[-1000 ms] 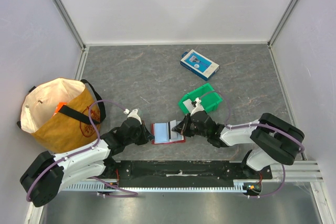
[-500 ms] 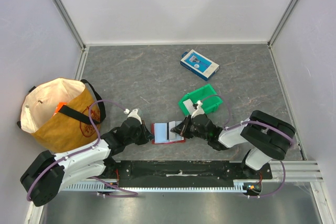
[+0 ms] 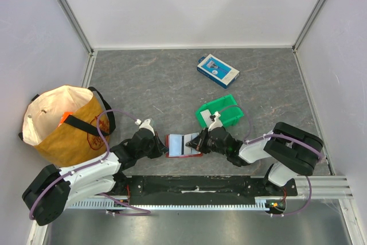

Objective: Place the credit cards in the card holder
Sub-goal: Insert the credit card into the card holder.

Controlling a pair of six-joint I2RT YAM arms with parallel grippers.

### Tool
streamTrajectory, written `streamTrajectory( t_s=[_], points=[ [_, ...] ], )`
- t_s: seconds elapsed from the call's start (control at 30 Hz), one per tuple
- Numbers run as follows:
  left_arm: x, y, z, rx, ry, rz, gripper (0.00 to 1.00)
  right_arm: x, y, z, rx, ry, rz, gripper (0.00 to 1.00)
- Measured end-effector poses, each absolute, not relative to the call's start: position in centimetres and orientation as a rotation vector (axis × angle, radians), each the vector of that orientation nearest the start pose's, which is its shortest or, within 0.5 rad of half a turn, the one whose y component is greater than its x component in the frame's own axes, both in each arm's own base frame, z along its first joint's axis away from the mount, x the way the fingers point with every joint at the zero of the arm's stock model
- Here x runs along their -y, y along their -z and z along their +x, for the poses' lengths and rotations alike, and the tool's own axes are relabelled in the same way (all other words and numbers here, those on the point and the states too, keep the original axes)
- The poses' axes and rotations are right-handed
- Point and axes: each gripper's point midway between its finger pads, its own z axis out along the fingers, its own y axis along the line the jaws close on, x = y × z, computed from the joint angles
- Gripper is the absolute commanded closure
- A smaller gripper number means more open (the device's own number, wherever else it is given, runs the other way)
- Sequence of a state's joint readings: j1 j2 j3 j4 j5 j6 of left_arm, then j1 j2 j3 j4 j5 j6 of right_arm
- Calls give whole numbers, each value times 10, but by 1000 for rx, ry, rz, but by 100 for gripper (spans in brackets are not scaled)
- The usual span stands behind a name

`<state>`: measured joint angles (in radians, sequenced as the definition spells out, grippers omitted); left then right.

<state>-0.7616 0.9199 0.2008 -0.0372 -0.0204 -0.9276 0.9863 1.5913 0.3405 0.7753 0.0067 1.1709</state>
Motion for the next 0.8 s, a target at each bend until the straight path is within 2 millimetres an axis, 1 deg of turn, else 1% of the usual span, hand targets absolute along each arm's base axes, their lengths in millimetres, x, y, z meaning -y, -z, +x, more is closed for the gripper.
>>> streamTrajectory(
  t_s=[0.27, 0.37, 0.53, 0.8],
  points=[
    [193, -18, 159, -2466, 781, -215, 98, -336, -30, 178, -2368, -1184, 209, 100],
    [193, -18, 159, -2467, 780, -215, 98, -344, -33, 183, -2387, -1156, 178, 100],
    [191, -18, 159, -2465, 775, -218, 98, -349, -33, 187, -2424, -1104, 140, 98],
    [190, -18, 159, -2466, 770, -220, 98, -350, -31, 187, -2465, -1053, 128, 99]
  ],
)
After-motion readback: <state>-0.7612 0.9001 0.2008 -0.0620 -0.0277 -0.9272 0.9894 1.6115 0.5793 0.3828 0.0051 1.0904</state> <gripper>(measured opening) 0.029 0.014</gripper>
